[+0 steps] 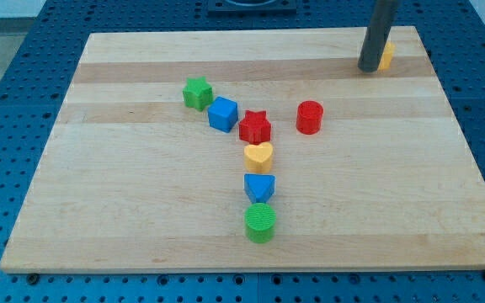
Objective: Push the red star slightly left
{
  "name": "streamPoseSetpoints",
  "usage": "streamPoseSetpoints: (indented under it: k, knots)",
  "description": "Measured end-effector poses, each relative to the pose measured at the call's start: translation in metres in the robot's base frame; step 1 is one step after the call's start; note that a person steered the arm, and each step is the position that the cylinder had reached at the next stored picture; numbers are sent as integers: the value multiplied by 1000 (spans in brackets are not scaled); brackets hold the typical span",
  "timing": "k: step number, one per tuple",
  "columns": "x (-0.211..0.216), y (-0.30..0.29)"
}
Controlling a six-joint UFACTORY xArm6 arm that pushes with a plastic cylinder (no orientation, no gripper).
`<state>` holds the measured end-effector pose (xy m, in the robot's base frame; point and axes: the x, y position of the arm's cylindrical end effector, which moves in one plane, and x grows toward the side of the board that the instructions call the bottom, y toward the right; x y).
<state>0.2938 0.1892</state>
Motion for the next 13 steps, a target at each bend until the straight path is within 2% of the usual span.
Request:
streamPoseSetpoints:
  k: [1, 3, 5, 6, 9, 10, 11, 13]
  knots:
    - [0, 0]
    - [41, -72]
    - [45, -132]
    - [71, -157]
    - [74, -170]
    - [93, -191]
    - [97, -158]
    - [126, -150]
